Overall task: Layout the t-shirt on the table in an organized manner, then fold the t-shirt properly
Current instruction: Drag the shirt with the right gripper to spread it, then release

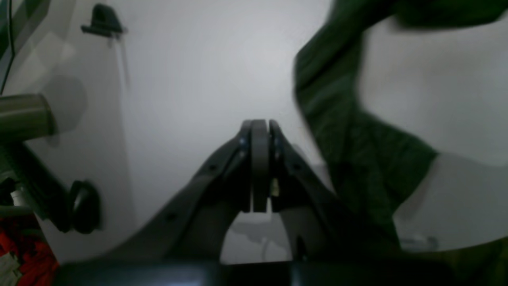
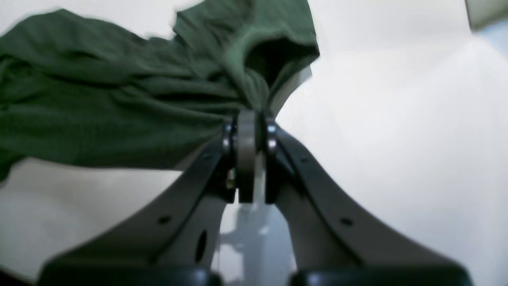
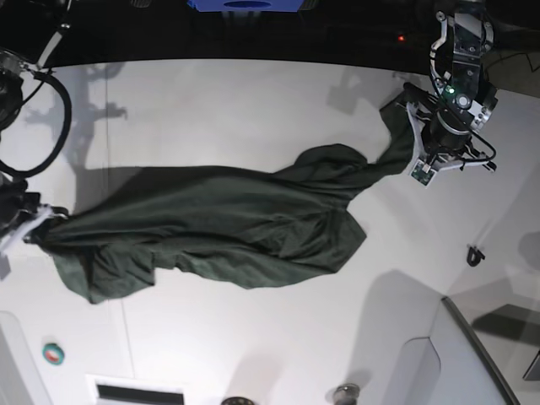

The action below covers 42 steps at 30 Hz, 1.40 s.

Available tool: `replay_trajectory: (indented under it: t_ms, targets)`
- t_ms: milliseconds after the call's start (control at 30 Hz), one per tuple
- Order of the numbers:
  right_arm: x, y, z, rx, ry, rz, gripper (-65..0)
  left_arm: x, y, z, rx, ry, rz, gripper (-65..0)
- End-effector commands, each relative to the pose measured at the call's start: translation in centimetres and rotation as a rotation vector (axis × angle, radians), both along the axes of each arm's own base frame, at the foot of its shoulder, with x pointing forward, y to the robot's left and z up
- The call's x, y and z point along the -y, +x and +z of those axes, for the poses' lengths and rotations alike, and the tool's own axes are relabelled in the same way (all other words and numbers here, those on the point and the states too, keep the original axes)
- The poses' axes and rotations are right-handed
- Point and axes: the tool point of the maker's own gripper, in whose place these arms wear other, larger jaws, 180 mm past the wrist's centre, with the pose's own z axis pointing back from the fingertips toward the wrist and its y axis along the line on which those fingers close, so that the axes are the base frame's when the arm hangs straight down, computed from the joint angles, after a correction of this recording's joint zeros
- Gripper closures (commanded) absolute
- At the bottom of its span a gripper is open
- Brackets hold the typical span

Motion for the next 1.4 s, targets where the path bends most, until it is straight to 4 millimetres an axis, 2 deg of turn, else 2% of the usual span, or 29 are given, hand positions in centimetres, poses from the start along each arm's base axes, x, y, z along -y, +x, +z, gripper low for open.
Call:
replay_trajectory:
  t_ms: [0,67,133,200,233,300,333,367,400,433,533,667,733,833,1000,1267,1333,1367]
  targets:
    - [1.4,0.1,-0.8,-0.005,0.002,-0.033,-0.5,-0.3,0.6,0.5,0.023,0.01,-0.004,0.0]
    - [2.8,-0.5,-4.5,-0.074,0.033,-0.089,-0.9,-0.4,0.4,0.0,0.006,0.005,0.004,0.0]
    - [4.1,-1.2,-6.7,-0.14,0.026,-0.107,-2.4,-0.8,0.2,-0.2,0.0,0.008,0.015,0.0]
    - [4.3,-1.4,-7.0,-0.161,0.001,-0.099,-9.6,-1.1,0.0,-0.2,-0.004,0.013,0.014,0.0]
    - [4.2,-1.8,-6.9,-0.167,-0.032,-0.083,-15.8,-1.1,0.1,-0.1,-0.001,0.013,0.014,0.0]
    - [3.7,-2.6,-6.0,-0.156,-0.119,-0.033,-29.4,-2.7,-0.6,0.2,0.001,0.029,0.057,0.0]
    - [2.7,-2.5,-5.2,-0.127,-0.16,0.016,-35.4,-3.7,-0.8,0.5,0.007,0.037,0.081,0.0]
    - [0.8,-2.7,-4.9,-0.106,-0.19,0.088,-39.2,-4.5,-1.0,0.8,0.014,0.044,0.104,0.0]
    - [-1.2,-2.8,-4.5,-0.085,-0.218,0.178,-39.6,-5.2,-1.2,1.0,0.016,0.05,0.122,0.0]
    - [-3.4,-3.0,-4.4,-0.077,-0.246,0.275,-38.9,-5.6,-1.3,1.1,0.019,0.054,0.134,0.0]
    - [-11.7,-4.0,-5.3,-0.048,-0.27,0.562,-37.7,-7.5,-2.3,1.2,0.012,0.071,0.186,0.0]
    - [-20.0,-4.5,-6.0,0.012,-0.24,0.779,-37.7,-8.2,-3.2,1.1,0.039,0.055,0.191,0.0]
    - [-22.8,-3.9,-6.0,0.026,-0.21,0.814,-37.7,-8.5,-4.1,0.4,0.037,0.043,0.188,0.0]
    - [-25.3,-2.6,-7.5,-0.012,-0.195,0.827,-37.7,-8.2,-4.9,-0.8,0.018,0.018,0.193,0.0]
    - [-26.4,-0.4,-9.8,-0.048,-0.21,0.823,-37.7,-8.3,-6.4,-1.4,-0.003,0.013,0.218,0.0]
    - [-25.5,0.8,-13.9,-0.137,-0.193,0.822,-37.5,-9.2,-6.6,-1.2,0.008,0.016,0.255,0.0]
    - [-25.2,0.8,-14.9,-0.164,-0.192,0.821,-34.5,-9.1,-6.6,-1.1,0.008,0.015,0.253,0.0]
    - [-24.9,0.5,-15.4,-0.184,-0.192,0.82,-29.9,-9.1,-6.5,-1.1,0.01,0.015,0.253,0.0]
